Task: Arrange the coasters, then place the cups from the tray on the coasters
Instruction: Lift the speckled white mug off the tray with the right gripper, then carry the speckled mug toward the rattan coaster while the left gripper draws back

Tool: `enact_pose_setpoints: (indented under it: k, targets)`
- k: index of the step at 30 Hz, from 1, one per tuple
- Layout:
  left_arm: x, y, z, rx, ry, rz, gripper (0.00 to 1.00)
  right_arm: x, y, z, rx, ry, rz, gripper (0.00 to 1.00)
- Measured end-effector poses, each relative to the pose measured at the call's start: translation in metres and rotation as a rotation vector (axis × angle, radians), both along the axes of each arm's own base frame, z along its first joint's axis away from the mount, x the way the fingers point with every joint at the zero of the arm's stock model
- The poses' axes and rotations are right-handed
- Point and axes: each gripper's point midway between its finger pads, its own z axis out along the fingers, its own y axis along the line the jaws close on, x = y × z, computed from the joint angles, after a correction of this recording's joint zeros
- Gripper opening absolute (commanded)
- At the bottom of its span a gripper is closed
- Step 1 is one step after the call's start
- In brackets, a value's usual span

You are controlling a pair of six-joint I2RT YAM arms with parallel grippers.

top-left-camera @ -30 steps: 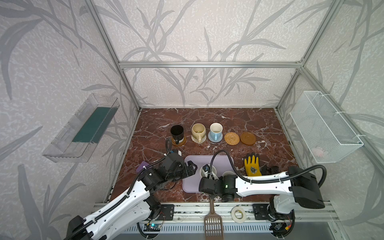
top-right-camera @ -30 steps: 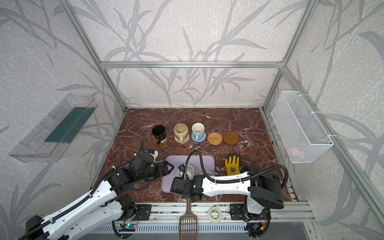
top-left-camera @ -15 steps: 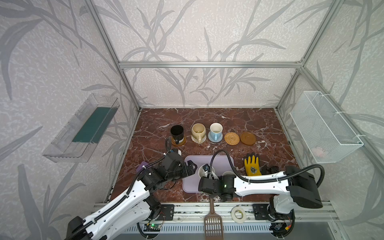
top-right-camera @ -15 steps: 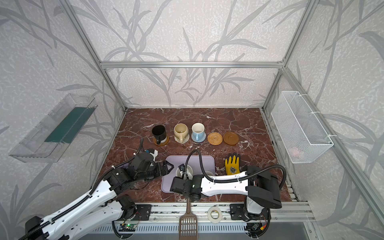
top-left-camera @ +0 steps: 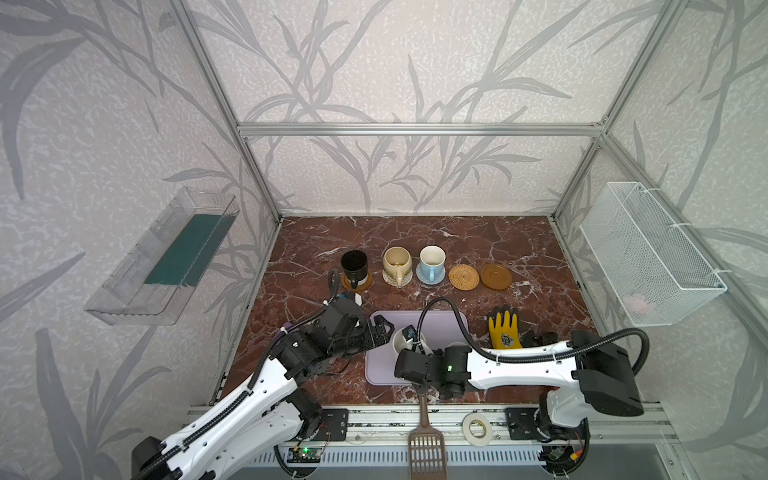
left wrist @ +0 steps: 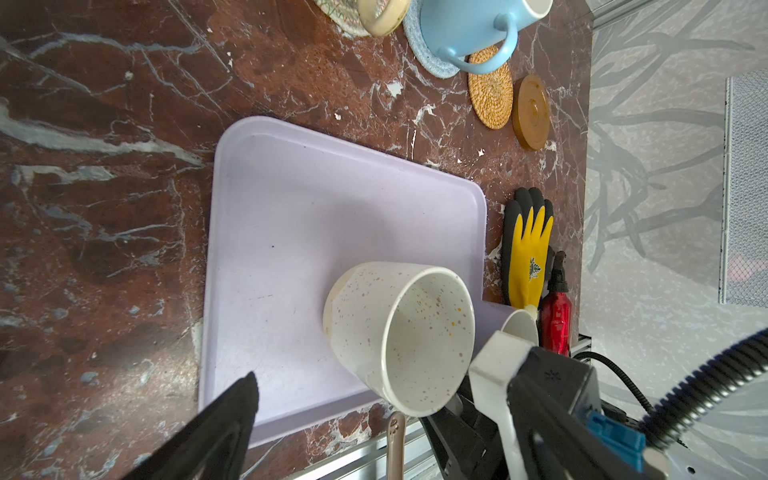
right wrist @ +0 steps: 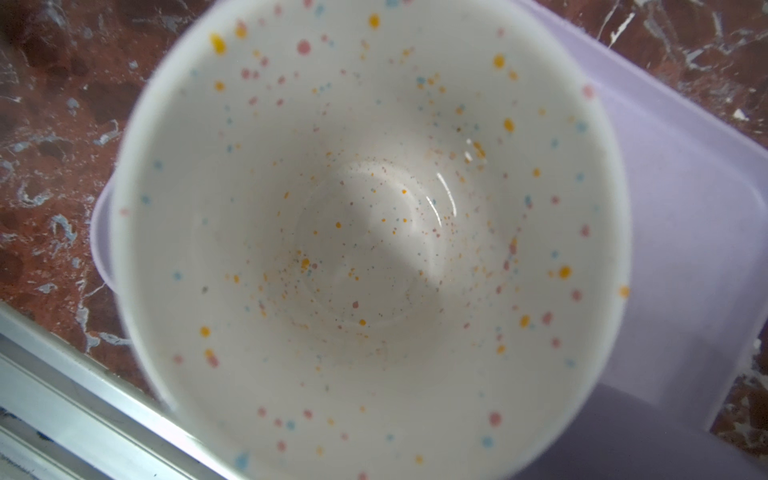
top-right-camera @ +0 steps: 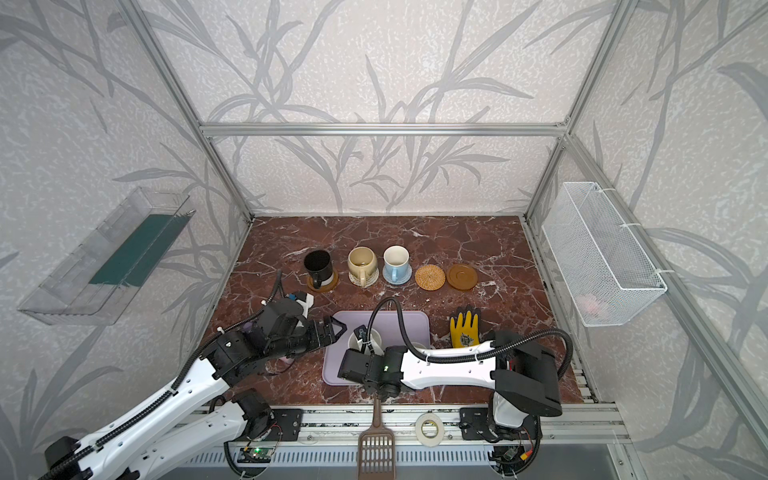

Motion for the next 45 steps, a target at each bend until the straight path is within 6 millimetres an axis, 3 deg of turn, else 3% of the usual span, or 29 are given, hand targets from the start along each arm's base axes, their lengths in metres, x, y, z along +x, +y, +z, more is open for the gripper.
enact_pose_setpoints:
  k: [9,22,28,34,45]
  targets:
    - [0.004,-0.005,0.008,-0.022,-0.011,-0.006,0.96,0.014,0.004,0.027,0.095,-0.027,-0.02,0.0]
    - [0.019,-0.02,0.062,-0.161,-0.167,-0.014,0.99,0.062,-0.012,0.065,0.251,-0.047,-0.111,0.0]
    - [0.032,-0.034,0.071,-0.193,-0.191,-0.024,0.99,0.089,-0.038,0.088,0.313,-0.072,-0.177,0.0]
    - [0.052,-0.058,0.073,-0.187,-0.172,-0.045,0.99,0.127,-0.081,0.103,0.342,-0.097,-0.302,0.0]
    - [0.089,-0.115,0.096,-0.169,-0.199,-0.097,0.99,0.169,-0.153,0.093,0.282,-0.079,-0.48,0.0]
